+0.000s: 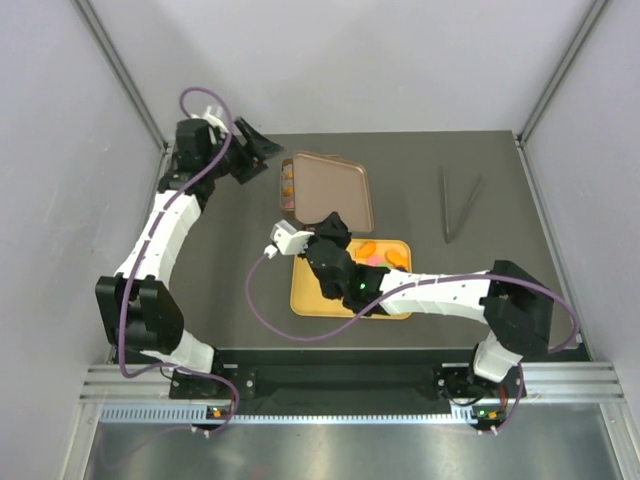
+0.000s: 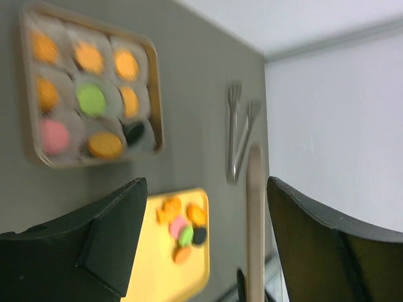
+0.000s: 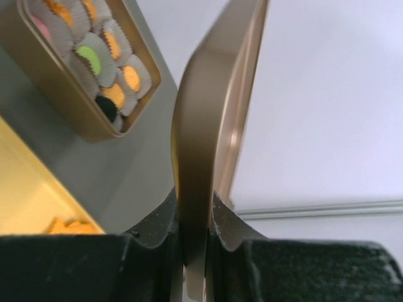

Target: Pack the cookies

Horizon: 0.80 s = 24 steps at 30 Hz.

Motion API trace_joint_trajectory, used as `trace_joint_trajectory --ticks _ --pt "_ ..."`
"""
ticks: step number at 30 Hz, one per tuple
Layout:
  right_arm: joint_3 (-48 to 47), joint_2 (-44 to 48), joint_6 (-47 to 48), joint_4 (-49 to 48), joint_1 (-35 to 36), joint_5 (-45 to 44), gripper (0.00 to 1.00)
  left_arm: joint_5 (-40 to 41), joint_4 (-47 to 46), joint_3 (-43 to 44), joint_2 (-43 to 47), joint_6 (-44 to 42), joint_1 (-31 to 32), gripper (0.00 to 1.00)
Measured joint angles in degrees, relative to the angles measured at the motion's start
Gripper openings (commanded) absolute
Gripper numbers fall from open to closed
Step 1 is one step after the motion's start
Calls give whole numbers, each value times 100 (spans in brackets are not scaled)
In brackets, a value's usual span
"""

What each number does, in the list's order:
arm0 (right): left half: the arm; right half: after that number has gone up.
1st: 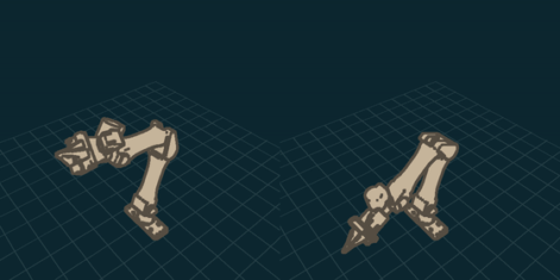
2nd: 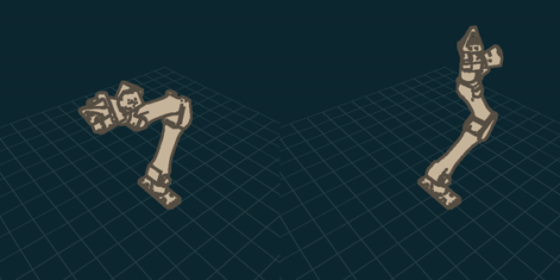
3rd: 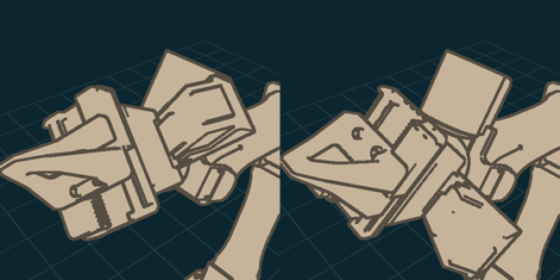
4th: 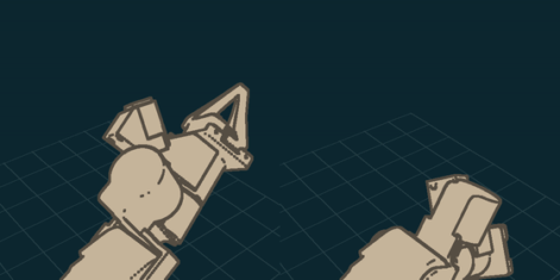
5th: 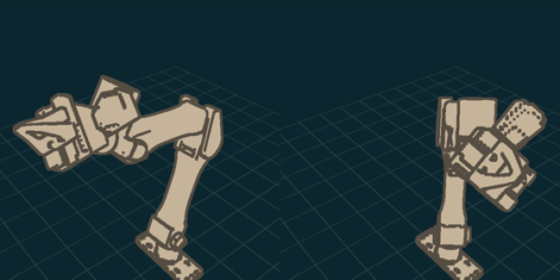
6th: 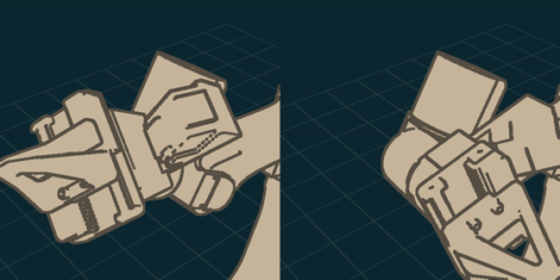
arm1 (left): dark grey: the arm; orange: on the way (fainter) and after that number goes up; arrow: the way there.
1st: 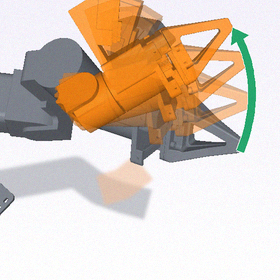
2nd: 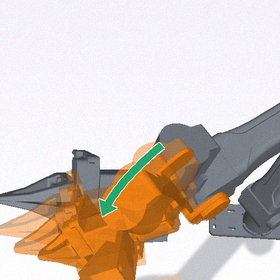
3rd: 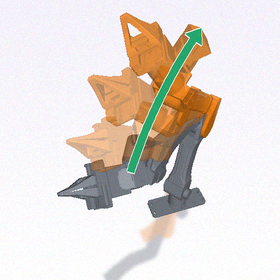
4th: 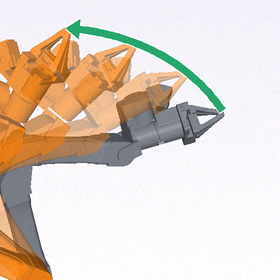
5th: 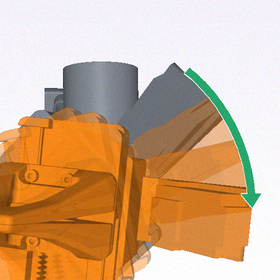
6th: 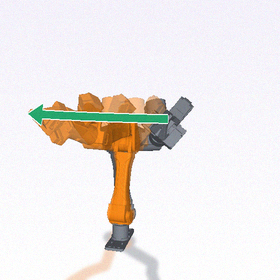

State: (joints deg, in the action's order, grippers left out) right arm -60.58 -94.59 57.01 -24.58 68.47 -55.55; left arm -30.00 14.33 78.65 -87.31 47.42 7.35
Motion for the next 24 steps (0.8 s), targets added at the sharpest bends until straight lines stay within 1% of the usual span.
trace_joint_trajectory --ticks 3,7,9,10,11,13,17,19,21,24 --pt "-273 201 -662 1001 0 229 0 313 -15 404 -70 -63 -424 82" --pt "-979 319 -1587 2415 -103 787 0 750 -83 804 -85 -118 -726 81" --pt "-1558 299 -2149 3185 -326 1416 0 935 -131 876 -79 -155 -730 81" --pt "-2024 262 -2555 3681 -588 1976 0 1023 -146 876 -61 -173 -723 81" --pt "-2345 216 -2815 3906 -791 2317 0 1091 -146 868 -50 -186 -715 81" --pt "-3167 31 -3534 4269 -1523 3565 0 1248 -221 745 15 -212 -697 82" --pt "-4616 -756 -5066 4382 -3062 5969 0 1427 -415 345 177 -258 -693 83" --pt "-5021 -1279 -5939 4181 -3628 7044 0 1469 -555 177 181 -291 -693 84" --pt "-5149 -1823 -6808 3727 -3982 7991 0 1482 -704 -11 179 -358 -693 84" --pt "-5167 -2736 -8251 2898 -4240 9197 0 1491 -815 -173 131 -496 -693 84"
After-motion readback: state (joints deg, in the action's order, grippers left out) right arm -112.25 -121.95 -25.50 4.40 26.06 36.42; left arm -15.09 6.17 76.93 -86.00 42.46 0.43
